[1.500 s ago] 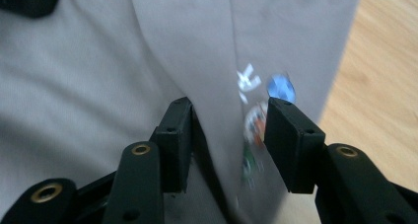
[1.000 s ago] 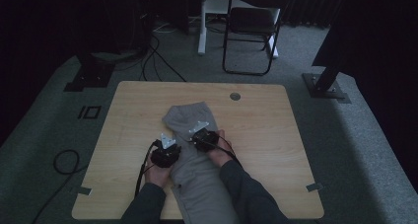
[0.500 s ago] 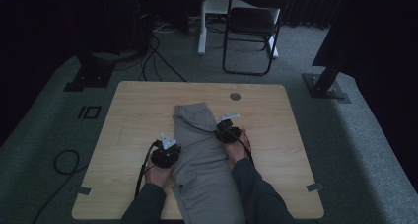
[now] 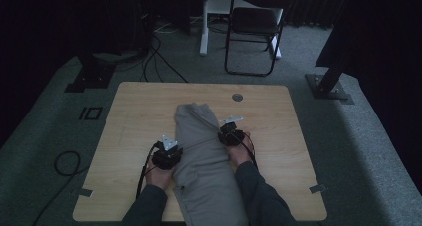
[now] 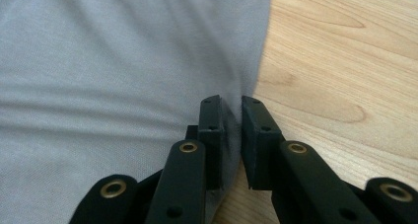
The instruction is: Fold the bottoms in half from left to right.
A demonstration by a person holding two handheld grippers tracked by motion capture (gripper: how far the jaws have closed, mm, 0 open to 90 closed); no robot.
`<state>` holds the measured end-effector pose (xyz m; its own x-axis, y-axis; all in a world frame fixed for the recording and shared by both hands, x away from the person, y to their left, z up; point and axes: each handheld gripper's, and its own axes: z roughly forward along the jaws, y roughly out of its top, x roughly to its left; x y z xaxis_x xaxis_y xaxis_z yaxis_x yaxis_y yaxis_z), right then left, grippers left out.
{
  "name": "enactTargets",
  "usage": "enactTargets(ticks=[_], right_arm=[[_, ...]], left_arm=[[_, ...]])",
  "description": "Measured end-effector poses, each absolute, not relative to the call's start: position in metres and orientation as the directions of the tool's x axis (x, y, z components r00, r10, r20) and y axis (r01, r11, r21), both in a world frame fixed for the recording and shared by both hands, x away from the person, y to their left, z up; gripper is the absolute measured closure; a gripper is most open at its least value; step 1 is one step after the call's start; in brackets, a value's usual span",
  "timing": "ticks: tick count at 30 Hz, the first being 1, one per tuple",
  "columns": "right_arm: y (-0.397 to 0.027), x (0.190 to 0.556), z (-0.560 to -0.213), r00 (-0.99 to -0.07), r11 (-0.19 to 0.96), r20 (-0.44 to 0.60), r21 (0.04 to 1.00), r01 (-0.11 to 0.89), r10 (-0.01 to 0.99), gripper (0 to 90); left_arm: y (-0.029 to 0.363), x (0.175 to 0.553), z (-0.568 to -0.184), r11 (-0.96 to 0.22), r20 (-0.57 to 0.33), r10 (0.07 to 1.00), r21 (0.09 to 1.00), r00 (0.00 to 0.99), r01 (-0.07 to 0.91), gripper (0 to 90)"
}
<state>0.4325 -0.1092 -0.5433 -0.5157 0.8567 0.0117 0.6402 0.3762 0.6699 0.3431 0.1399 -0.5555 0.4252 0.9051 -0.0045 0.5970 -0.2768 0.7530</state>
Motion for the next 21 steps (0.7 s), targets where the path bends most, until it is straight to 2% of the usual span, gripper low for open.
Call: enactTargets(ticks=[6, 10, 12, 16, 21], right_arm=[[-0.109, 0.430, -0.543, -0.517, 0.387, -0.004, 0.666, 0.637, 0.856, 77.0], [-0.110, 0.430, -0.541, -0.507, 0.388, -0.017, 0.666, 0.637, 0.862, 61.9], [-0.111, 0.429, -0.537, -0.515, 0.376, -0.008, 0.695, 0.613, 0.857, 58.6], [-0.105, 0.431, -0.529, -0.549, 0.381, -0.003, 0.724, 0.576, 0.836, 58.0], [-0.093, 0.439, -0.541, -0.580, 0.438, -0.025, 0.682, 0.586, 0.814, 59.2]], left_arm=[[0.143, 0.345, -0.555, -0.262, -0.041, 0.896, 0.756, 0.442, 0.600, 65.6], [0.148, 0.352, -0.553, -0.232, -0.067, 0.897, 0.768, 0.436, 0.597, 63.9], [0.149, 0.360, -0.550, -0.224, -0.067, 0.900, 0.777, 0.431, 0.588, 63.9], [0.147, 0.382, -0.543, -0.230, -0.044, 0.906, 0.783, 0.421, 0.577, 63.7], [0.139, 0.405, -0.549, -0.252, -0.037, 0.909, 0.745, 0.414, 0.618, 63.7]])
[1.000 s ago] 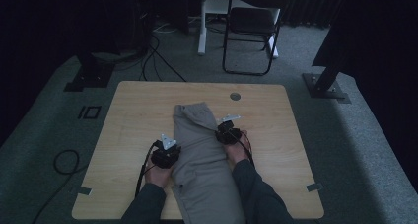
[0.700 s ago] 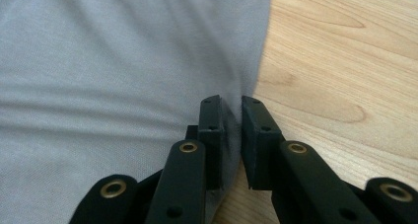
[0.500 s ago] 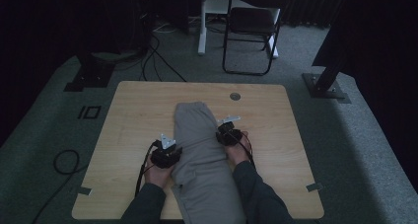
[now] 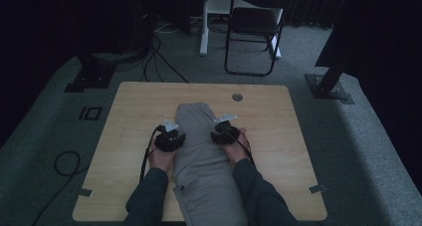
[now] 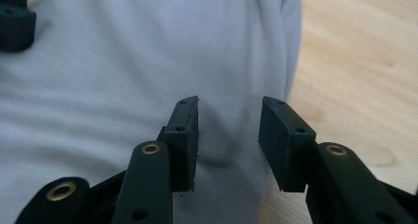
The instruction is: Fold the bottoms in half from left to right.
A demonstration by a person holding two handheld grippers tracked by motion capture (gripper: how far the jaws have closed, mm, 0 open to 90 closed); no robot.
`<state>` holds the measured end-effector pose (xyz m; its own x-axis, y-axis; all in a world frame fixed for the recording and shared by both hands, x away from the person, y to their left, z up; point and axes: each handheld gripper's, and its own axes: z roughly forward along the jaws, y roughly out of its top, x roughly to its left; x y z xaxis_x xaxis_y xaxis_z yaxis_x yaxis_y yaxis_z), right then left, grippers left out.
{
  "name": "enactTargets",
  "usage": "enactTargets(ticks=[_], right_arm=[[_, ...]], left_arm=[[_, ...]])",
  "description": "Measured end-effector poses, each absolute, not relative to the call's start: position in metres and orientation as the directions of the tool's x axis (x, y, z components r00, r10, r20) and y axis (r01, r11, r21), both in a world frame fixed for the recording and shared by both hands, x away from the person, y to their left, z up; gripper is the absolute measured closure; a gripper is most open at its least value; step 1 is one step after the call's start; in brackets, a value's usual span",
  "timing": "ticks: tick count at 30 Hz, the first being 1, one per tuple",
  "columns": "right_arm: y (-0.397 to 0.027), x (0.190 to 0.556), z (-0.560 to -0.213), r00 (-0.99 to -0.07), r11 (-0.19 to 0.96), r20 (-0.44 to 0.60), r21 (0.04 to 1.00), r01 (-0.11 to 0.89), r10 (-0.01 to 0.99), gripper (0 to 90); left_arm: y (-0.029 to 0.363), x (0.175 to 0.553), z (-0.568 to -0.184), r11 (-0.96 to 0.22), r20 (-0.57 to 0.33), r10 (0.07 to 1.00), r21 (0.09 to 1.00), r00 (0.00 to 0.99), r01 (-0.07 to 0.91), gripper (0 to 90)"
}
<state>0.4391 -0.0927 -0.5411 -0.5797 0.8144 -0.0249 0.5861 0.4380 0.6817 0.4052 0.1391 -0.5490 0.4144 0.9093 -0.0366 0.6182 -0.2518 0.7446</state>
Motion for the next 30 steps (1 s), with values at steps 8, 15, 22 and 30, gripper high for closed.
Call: enactTargets(ticks=[8, 15, 22, 30], right_arm=[[-0.097, 0.439, -0.545, -0.576, 0.421, 0.000, 0.683, 0.597, 0.817, 59.3], [-0.101, 0.430, -0.545, -0.583, 0.430, -0.002, 0.677, 0.597, 0.812, 59.2], [-0.110, 0.409, -0.545, -0.616, 0.457, -0.008, 0.678, 0.576, 0.788, 59.3], [-0.116, 0.388, -0.545, -0.630, 0.467, -0.006, 0.676, 0.570, 0.777, 59.3]], left_arm=[[0.138, 0.402, -0.555, -0.256, -0.019, 0.913, 0.750, 0.406, 0.610, 66.6], [0.134, 0.391, -0.553, -0.279, -0.004, 0.909, 0.739, 0.417, 0.614, 66.7], [0.131, 0.361, -0.555, -0.290, -0.007, 0.897, 0.747, 0.443, 0.599, 66.7], [0.130, 0.339, -0.555, -0.297, -0.017, 0.885, 0.749, 0.465, 0.592, 66.5]])
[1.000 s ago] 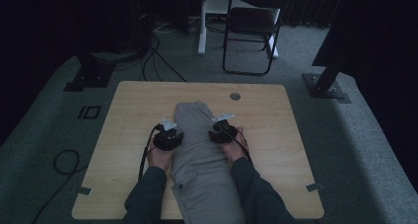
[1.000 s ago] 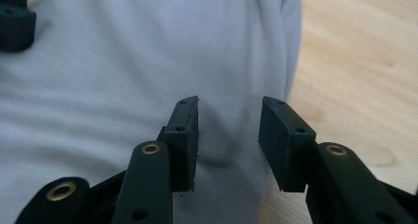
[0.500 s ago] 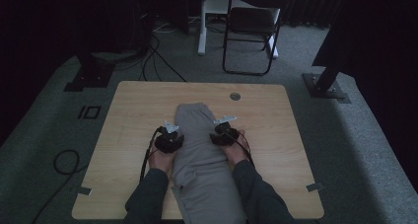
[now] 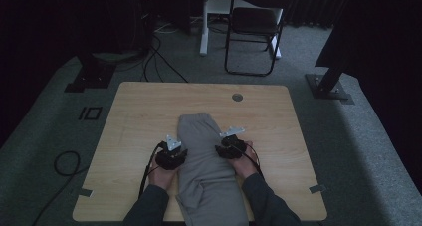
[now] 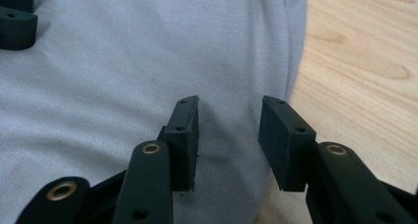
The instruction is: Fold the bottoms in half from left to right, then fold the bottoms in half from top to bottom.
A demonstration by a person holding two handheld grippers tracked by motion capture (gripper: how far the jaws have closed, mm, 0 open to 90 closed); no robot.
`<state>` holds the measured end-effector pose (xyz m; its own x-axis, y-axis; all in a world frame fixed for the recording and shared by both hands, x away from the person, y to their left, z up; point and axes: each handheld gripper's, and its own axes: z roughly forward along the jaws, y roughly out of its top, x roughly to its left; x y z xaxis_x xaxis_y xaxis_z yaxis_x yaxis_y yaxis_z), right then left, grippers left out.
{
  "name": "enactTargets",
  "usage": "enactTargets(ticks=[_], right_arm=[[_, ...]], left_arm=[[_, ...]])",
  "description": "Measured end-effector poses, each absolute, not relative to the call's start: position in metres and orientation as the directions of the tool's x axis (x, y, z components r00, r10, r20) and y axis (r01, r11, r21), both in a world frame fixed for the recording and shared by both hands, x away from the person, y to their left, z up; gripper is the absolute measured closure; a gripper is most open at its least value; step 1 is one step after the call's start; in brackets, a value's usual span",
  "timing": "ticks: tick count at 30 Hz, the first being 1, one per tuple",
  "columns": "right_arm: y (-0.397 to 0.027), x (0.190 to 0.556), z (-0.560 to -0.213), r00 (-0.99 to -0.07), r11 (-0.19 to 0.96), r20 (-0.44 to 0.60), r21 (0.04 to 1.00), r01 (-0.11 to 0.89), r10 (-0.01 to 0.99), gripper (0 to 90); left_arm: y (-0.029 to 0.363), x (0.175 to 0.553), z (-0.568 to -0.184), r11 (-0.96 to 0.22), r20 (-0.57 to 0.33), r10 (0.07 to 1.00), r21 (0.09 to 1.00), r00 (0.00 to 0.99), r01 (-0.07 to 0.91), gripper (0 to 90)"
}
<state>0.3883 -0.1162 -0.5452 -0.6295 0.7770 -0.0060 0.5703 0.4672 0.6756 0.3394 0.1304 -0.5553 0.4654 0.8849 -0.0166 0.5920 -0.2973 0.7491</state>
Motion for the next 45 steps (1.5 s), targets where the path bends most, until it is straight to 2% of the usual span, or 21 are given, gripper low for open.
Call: enactTargets(ticks=[16, 20, 28, 30, 33, 41, 45], right_arm=[[-0.121, 0.365, -0.545, -0.638, 0.474, -0.006, 0.675, 0.566, 0.770, 59.2], [-0.121, 0.367, -0.544, -0.643, 0.474, 0.005, 0.670, 0.570, 0.766, 55.6], [-0.118, 0.384, -0.532, -0.619, 0.450, -0.016, 0.701, 0.553, 0.785, 54.1], [-0.115, 0.398, -0.526, -0.603, 0.432, -0.008, 0.705, 0.562, 0.798, 58.7], [-0.109, 0.410, -0.524, -0.604, 0.432, -0.006, 0.703, 0.564, 0.797, 59.3], [-0.093, 0.442, -0.532, -0.579, 0.395, 0.050, 0.683, 0.614, 0.814, 53.4], [-0.087, 0.450, -0.535, -0.560, 0.387, 0.051, 0.671, 0.633, 0.827, 53.3]], left_arm=[[0.128, 0.319, -0.556, -0.306, -0.024, 0.873, 0.750, 0.487, 0.586, 66.0], [0.131, 0.322, -0.555, -0.283, -0.060, 0.871, 0.751, 0.487, 0.597, 60.8], [0.139, 0.340, -0.551, -0.236, -0.085, 0.893, 0.750, 0.443, 0.619, 55.8], [0.141, 0.359, -0.549, -0.201, -0.098, 0.910, 0.745, 0.402, 0.637, 54.0], [0.139, 0.372, -0.549, -0.196, -0.095, 0.918, 0.735, 0.384, 0.649, 53.5], [0.136, 0.397, -0.551, -0.183, -0.084, 0.935, 0.718, 0.345, 0.672, 52.8], [0.131, 0.404, -0.551, -0.209, -0.055, 0.935, 0.716, 0.352, 0.666, 53.1]])
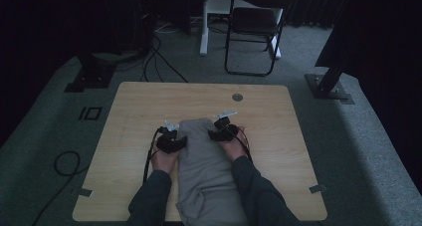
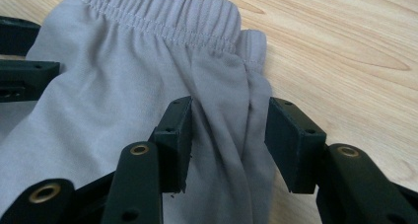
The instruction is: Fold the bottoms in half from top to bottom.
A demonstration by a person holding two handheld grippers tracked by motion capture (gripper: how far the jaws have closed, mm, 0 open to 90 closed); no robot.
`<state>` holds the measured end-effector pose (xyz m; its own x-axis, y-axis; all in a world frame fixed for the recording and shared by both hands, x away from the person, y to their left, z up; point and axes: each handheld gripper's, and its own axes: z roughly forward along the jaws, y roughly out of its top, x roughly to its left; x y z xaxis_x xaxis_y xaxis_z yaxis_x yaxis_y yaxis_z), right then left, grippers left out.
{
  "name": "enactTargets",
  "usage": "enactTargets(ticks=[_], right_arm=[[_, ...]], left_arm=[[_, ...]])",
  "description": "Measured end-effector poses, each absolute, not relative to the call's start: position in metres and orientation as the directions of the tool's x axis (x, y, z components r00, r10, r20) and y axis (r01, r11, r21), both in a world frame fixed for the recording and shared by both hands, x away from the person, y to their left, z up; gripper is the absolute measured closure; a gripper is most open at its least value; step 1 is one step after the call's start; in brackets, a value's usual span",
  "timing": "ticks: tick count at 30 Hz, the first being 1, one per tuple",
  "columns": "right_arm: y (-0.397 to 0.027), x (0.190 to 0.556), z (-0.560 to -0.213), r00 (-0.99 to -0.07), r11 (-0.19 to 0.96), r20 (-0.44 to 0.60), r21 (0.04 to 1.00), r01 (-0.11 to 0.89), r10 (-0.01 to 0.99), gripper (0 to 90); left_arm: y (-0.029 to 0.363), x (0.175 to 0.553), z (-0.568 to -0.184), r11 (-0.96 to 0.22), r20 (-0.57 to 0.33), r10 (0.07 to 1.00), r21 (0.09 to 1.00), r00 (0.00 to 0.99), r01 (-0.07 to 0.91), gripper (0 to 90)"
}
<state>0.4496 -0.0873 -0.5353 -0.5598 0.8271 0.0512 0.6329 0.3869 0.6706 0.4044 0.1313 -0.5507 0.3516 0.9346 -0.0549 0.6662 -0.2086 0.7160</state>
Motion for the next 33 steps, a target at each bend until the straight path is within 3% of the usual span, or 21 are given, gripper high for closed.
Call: enactTargets(ticks=[8, 16, 25, 33], right_arm=[[-0.082, 0.455, -0.543, -0.545, 0.411, 0.000, 0.656, 0.633, 0.838, 56.0], [-0.084, 0.464, -0.540, -0.545, 0.390, 0.061, 0.632, 0.669, 0.836, 85.8], [-0.099, 0.473, -0.527, -0.529, 0.320, 0.143, 0.655, 0.684, 0.837, 87.1], [-0.117, 0.473, -0.471, -0.556, 0.258, 0.122, 0.790, 0.556, 0.822, 87.0]], left_arm=[[0.126, 0.412, -0.551, -0.242, -0.028, 0.928, 0.716, 0.373, 0.655, 58.9], [0.123, 0.420, -0.547, -0.226, -0.092, 0.915, 0.691, 0.393, 0.686, 83.5], [0.121, 0.431, -0.525, -0.207, -0.084, 0.922, 0.718, 0.378, 0.665, 86.1], [0.119, 0.438, -0.473, -0.176, -0.079, 0.911, 0.815, 0.406, 0.552, 86.1]])
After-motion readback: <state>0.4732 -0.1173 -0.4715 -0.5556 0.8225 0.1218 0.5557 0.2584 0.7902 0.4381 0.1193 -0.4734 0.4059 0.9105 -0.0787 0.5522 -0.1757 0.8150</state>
